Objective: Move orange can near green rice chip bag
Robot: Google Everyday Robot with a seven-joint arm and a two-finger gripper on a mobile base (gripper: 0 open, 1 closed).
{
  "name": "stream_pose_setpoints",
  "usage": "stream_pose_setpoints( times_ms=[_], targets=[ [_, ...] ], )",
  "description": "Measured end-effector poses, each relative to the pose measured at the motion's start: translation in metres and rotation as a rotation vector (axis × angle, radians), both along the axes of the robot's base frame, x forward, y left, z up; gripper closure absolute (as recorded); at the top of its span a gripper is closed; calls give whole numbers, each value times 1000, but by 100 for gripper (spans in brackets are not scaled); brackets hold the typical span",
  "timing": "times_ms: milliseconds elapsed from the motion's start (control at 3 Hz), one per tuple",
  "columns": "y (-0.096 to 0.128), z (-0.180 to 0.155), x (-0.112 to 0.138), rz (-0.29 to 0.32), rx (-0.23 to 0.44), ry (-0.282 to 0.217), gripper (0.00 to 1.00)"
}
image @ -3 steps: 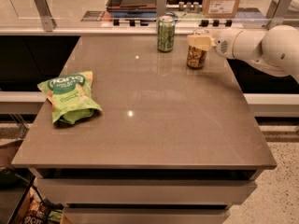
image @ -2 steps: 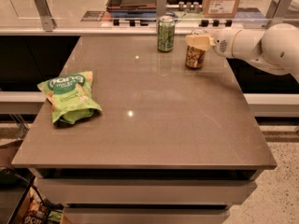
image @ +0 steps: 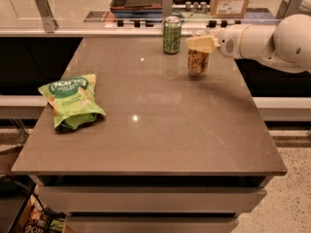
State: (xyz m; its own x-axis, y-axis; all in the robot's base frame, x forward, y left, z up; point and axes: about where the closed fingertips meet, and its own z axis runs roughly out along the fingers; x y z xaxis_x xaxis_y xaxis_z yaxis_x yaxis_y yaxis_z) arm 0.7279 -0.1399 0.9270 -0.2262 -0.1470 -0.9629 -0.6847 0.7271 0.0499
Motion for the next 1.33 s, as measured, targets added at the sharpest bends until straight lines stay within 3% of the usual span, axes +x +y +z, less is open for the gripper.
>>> stream_pose_setpoints(
  times_ms=[333,1000,1333],
  targets=[
    [32,8,-31,56,-13,-30,100],
    [105,13,-78,203,26,-90,100],
    [138,17,-94,265,43,-84,100]
  ],
)
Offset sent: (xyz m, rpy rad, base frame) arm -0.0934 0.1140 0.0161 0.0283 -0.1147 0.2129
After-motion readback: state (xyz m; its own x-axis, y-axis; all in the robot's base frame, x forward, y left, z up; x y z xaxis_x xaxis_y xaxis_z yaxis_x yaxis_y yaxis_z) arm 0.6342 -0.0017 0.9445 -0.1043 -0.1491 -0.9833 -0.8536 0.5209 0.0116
